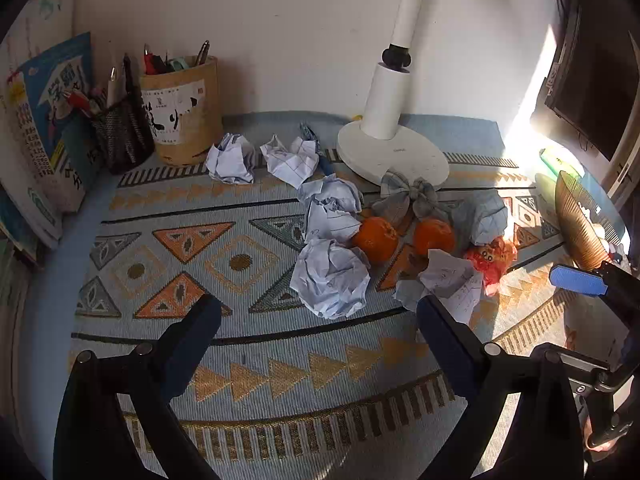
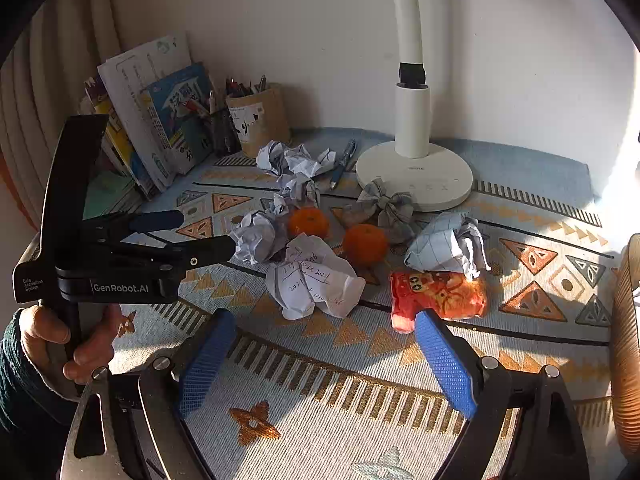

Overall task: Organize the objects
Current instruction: 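Grasp a blue-grey paper ball with the left tool while the right tool grasps written white paper, then carry both paper balls over the brown bowl and open both tools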

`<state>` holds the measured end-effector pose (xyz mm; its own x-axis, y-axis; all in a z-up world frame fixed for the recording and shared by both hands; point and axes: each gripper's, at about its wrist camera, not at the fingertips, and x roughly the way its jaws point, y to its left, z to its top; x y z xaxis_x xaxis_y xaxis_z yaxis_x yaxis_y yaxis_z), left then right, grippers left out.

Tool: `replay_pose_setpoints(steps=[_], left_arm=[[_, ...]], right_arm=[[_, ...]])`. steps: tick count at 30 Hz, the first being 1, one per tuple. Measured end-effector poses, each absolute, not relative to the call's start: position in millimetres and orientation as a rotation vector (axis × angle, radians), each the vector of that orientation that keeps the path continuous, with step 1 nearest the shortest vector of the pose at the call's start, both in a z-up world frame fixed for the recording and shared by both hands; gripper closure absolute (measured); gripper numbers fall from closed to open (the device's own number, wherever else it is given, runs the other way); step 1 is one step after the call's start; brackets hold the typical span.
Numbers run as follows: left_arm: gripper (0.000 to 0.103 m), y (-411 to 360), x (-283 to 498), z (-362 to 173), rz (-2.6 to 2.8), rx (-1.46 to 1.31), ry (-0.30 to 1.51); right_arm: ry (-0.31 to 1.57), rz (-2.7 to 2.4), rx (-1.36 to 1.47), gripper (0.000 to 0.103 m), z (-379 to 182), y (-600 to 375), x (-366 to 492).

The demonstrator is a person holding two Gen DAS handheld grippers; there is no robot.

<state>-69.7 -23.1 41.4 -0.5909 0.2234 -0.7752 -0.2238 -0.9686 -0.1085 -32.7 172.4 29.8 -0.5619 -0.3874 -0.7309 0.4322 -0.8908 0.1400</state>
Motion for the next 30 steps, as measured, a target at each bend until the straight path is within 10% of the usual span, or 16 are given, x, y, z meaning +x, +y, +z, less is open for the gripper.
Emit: replay_pose_setpoints(steps=[6, 16, 30], left_arm=[[0.008, -20.2, -95.2, 19.1, 2.493, -1.244, -0.104], [0.057, -9.6, -100.7, 6.6, 2.493, -1.260, -0.056], [0.059, 45.1, -33.5, 59.8, 2.442, -1.100, 0.010]], right_arm=[[0.090, -2.406, 1.162, 0.012, 5.7, 147.7, -63.4], [0.207, -2.472, 1.136, 0.043, -14.4, 133.2, -73.3], [0.040, -2.558, 1.040, 0.044, 29.9, 238.1, 23.9]])
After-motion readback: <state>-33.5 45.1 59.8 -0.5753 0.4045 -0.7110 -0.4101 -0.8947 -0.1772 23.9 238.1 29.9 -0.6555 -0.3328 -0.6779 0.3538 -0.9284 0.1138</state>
